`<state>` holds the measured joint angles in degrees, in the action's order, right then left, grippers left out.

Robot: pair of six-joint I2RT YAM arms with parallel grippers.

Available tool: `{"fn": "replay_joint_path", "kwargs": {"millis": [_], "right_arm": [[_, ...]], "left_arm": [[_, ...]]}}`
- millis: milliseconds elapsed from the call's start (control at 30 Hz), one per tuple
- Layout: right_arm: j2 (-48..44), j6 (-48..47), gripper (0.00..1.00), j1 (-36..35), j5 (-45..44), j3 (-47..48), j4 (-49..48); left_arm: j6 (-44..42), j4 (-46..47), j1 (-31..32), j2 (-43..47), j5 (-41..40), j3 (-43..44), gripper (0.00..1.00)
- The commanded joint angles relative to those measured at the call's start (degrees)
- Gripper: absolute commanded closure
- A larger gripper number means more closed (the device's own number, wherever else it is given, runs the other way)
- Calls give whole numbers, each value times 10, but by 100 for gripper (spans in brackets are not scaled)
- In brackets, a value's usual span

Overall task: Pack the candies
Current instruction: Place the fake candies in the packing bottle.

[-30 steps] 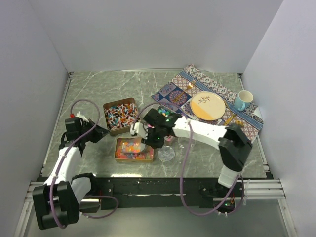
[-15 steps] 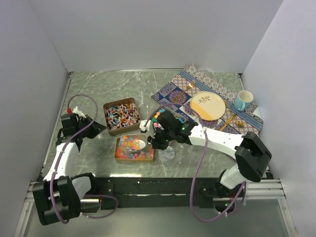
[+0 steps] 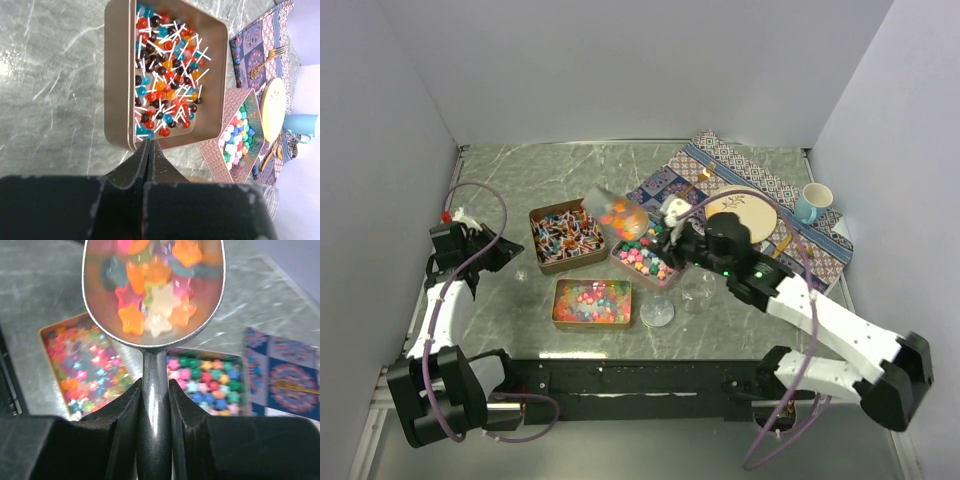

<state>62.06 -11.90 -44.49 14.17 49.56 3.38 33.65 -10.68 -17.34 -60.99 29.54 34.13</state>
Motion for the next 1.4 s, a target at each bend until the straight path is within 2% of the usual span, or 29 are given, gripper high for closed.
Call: {"fn": "replay_joint_path", "kwargs": {"millis": [0,100,267,467,600,1067,1367], "right_arm": [[-81,-31,100,30,-30,11,9],[-137,-91,100,97,5,-2,92],[-170,-193,100,209,69,22,284],[-215,-368,100,292,96,34,423],[-229,-440,100,345,118,44,519],[-248,-564,100,409,84,30,623],[-217,-618,100,442,59,69,681]], "left_arm": [[9,43,-2,0,8,26,99],[14,58,-1,5,8,28,99],[11,72,-2,4,17,19,99],[5,94,-3,-5,4,13,99],[5,97,-2,-12,6,17,99],[21,120,-3,-30,17,10,99],[30,132,-3,-35,8,9,99]]}}
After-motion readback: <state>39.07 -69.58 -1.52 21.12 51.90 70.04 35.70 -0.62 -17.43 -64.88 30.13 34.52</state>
